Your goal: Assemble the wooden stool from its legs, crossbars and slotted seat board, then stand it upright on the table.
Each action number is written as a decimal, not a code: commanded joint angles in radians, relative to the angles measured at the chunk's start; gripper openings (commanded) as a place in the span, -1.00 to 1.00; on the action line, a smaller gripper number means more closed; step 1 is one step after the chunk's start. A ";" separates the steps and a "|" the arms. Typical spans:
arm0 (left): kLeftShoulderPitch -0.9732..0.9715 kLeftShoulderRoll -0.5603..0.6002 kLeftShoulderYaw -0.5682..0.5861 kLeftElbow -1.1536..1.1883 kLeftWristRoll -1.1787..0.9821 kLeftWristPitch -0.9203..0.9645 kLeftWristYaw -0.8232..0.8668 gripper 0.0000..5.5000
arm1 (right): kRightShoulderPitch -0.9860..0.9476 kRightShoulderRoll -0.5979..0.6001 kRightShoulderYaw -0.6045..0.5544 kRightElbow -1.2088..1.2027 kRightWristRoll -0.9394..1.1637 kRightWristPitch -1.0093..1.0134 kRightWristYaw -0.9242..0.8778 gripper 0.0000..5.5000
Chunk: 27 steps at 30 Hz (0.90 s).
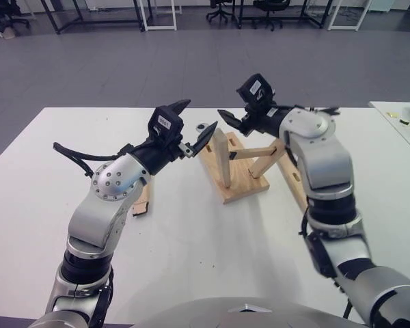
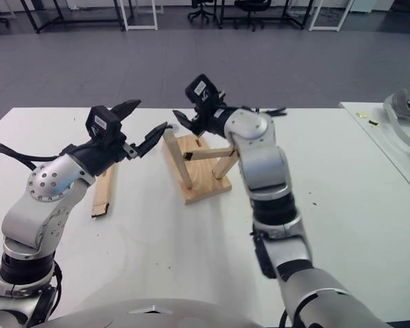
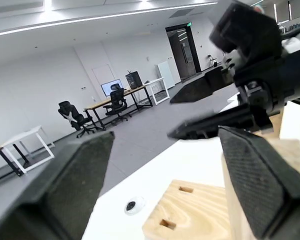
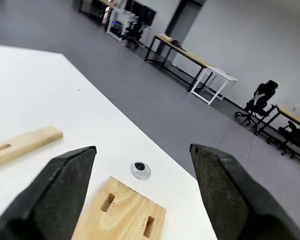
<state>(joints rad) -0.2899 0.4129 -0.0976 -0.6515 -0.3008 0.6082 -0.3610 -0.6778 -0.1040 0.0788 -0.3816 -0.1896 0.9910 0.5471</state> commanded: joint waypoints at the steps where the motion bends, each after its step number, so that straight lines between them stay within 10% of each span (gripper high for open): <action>1: 0.030 0.002 -0.022 0.015 0.003 0.065 0.001 0.39 | -0.008 0.049 -0.050 -0.077 -0.010 0.064 -0.145 0.26; 13: 0.038 -0.044 0.088 0.023 0.017 0.050 0.087 0.39 | 0.027 0.073 -0.079 0.017 0.124 0.063 -0.228 0.26; 18: 0.020 -0.098 0.164 0.055 0.026 0.044 0.178 0.39 | 0.370 -0.026 0.186 0.258 0.106 -0.026 -0.184 0.26; 27: 0.009 -0.185 0.085 0.051 0.043 0.052 0.221 0.39 | 0.073 0.074 -0.067 0.181 0.249 -0.150 -0.289 0.26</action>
<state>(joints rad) -0.2649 0.2437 0.0107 -0.6001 -0.2642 0.6473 -0.1477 -0.5010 -0.0262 0.0498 -0.1643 0.0439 0.8697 0.2815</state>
